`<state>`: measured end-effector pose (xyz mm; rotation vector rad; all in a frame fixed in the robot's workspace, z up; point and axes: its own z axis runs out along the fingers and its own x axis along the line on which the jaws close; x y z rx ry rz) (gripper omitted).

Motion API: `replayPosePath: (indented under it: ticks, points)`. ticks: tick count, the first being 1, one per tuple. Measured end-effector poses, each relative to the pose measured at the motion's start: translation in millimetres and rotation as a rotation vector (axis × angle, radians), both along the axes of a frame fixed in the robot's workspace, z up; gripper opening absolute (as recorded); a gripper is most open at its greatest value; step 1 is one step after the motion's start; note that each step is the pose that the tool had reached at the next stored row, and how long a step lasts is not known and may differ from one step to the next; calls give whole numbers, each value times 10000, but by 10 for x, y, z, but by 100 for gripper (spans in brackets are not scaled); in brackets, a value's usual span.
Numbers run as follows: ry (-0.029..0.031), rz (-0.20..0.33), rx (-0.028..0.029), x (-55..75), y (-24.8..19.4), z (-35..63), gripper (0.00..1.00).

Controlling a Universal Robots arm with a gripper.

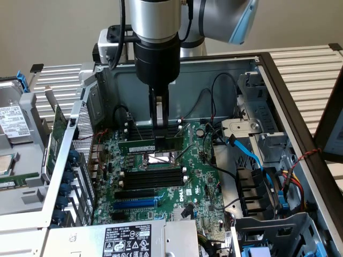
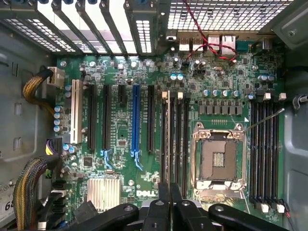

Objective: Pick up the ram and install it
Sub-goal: 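Insert the ram into the slot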

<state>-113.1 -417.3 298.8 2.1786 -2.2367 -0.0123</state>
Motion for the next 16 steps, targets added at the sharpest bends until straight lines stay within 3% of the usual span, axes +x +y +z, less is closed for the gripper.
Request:
replayPosePath:
  ticks: [5,12,16]
  points:
    - [20,-12,-1,4,-2,-82,13]
    - [29,-25,-7,5,36,-141,13]
    - [101,-26,-6,8,36,-185,13]
